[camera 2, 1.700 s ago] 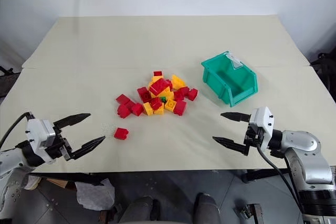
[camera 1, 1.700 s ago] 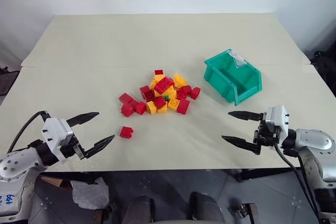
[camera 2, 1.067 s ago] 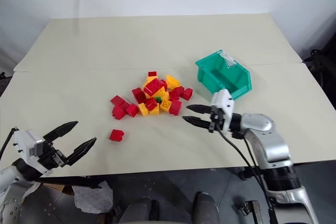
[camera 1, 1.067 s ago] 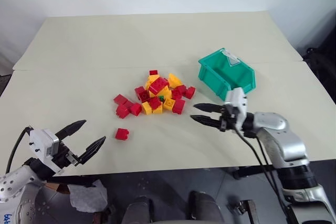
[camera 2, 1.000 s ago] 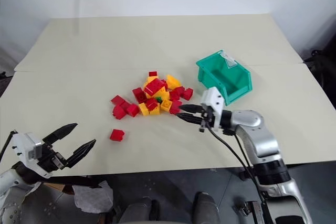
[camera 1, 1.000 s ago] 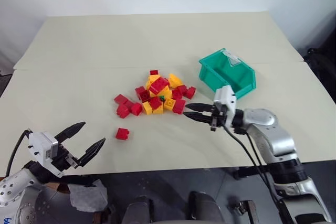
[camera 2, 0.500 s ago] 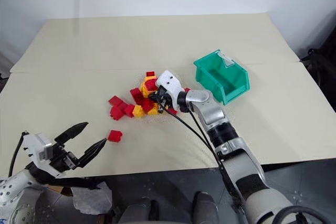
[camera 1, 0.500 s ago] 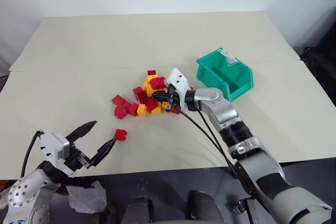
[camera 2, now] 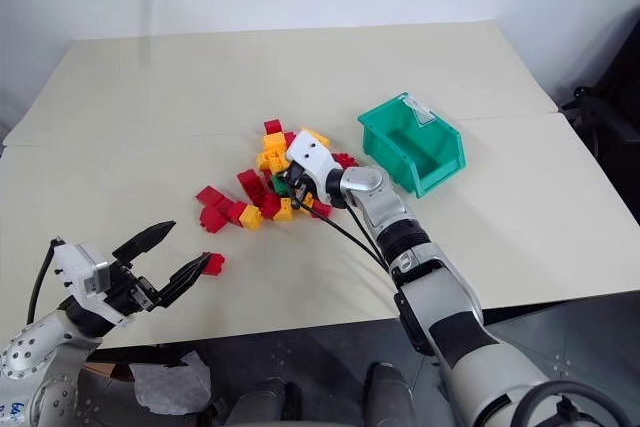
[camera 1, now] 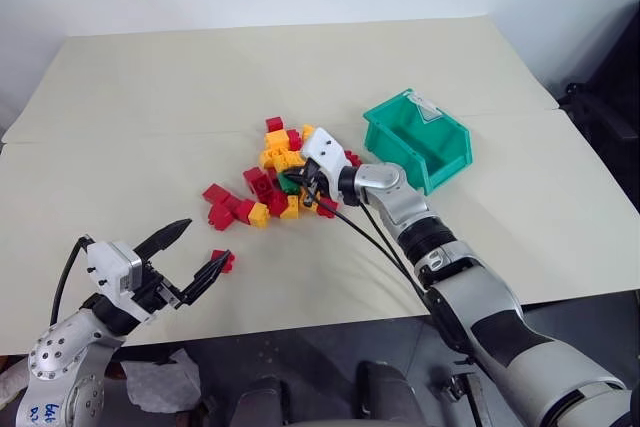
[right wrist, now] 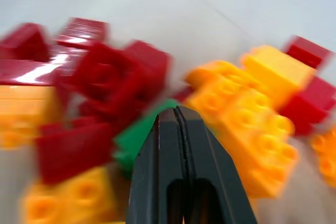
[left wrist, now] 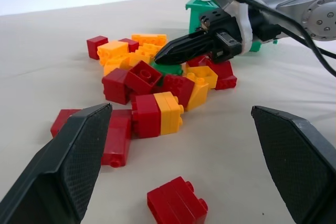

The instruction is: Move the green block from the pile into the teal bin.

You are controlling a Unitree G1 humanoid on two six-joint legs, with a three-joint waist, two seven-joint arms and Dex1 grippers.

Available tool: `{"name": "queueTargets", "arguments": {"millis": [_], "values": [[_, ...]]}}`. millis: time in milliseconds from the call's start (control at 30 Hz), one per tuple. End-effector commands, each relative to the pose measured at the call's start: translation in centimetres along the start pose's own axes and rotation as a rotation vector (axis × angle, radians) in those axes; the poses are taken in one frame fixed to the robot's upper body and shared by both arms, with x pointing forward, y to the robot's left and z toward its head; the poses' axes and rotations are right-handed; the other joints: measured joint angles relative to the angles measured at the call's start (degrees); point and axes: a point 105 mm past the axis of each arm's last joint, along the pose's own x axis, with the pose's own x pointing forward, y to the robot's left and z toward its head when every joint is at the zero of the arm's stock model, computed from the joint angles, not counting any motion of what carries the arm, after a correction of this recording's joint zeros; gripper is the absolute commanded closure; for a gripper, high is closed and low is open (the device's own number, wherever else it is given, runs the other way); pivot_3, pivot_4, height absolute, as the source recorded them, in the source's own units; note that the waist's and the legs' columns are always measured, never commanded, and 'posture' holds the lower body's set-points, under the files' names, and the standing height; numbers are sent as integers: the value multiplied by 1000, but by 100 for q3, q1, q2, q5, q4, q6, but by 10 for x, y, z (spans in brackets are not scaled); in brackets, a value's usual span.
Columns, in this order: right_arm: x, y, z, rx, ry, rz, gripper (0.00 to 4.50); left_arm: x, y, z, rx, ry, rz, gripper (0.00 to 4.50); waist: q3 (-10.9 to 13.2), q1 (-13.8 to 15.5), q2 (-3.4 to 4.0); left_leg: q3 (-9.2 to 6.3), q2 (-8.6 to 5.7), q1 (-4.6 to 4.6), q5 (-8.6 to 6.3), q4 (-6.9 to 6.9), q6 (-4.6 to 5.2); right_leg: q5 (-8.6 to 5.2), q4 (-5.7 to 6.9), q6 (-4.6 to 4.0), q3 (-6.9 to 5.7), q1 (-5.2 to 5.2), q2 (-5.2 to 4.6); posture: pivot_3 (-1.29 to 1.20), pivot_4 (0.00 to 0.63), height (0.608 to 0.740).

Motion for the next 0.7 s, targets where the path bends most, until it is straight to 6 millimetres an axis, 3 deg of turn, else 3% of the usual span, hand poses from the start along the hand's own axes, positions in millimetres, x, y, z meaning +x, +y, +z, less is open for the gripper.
{"name": "queueTargets", "arguments": {"millis": [33,200,400,500,700], "values": [[-5,18,0,-35,6,87,4471,0,0,6,27,-21,3,0,0,16,0,-1,0,0,0,0,0,0,1,0,0,1,0,0,150,740],[-25,41,-13,-54,70,185,4471,-1,0,5,28,-20,8,0,-1,45,0,-3,-1,1,0,2,0,0,0,0,0,2,-1,0,150,740],[-43,23,20,54,-58,117,4471,-1,0,5,28,-24,16,0,-1,45,-1,-1,0,2,-1,1,-2,0,0,-1,0,2,0,0,150,740],[-45,9,29,106,-56,62,3778,-2,0,4,27,-22,19,0,-1,38,0,-1,0,1,-1,1,-3,-1,0,-1,0,0,0,0,150,740],[-33,-14,18,105,30,-48,2066,1,0,3,22,-24,14,0,-1,26,-1,1,0,1,-1,1,-2,-1,2,-2,-1,-2,0,0,150,740]]}}
